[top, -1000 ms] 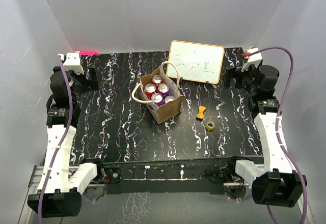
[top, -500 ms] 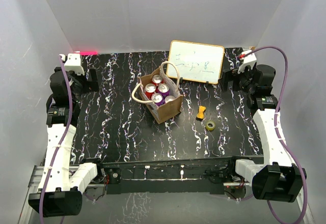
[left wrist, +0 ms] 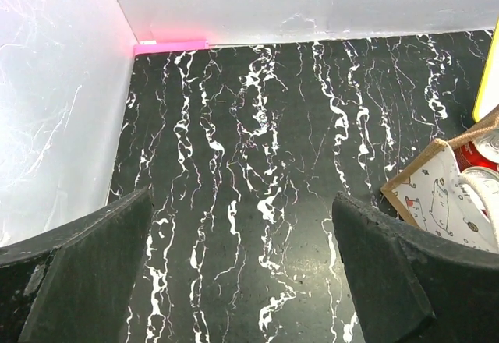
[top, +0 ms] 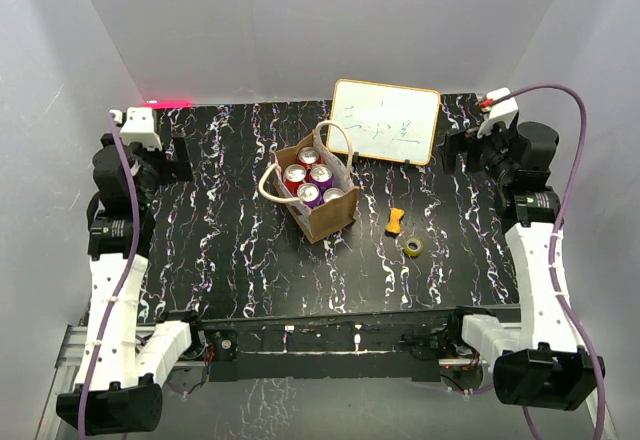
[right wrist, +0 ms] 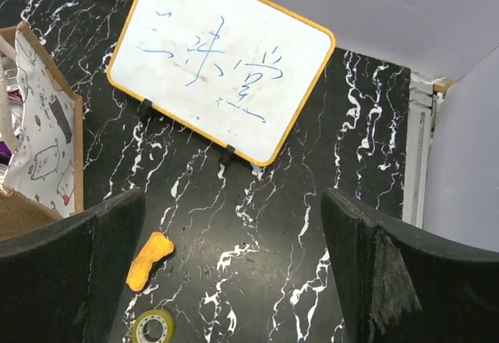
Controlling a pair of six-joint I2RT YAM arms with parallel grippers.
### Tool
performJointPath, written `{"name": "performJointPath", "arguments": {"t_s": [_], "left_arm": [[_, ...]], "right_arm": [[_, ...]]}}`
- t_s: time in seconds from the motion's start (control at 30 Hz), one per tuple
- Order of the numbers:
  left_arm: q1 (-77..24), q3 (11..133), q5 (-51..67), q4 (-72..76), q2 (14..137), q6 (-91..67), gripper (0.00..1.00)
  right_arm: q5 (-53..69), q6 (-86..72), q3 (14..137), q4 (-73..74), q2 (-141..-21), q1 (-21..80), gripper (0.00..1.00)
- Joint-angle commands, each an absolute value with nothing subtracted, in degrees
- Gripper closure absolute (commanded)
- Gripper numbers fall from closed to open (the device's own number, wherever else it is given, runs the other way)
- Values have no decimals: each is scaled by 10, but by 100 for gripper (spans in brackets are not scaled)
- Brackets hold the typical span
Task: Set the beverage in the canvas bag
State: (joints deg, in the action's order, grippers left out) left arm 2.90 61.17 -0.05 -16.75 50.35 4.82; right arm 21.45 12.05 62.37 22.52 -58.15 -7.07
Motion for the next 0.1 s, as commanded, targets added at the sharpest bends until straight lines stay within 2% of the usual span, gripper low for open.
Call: {"name": "performJointPath", "arguments": {"t_s": [0.0, 0.07], "left_arm": [[32, 619, -12, -161, 495, 44, 3], [31, 616, -8, -158, 492, 44, 3]], "right_arm": [[205, 129, 638, 211, -566, -74, 2], [210, 124, 627, 199, -564, -75, 2]]}}
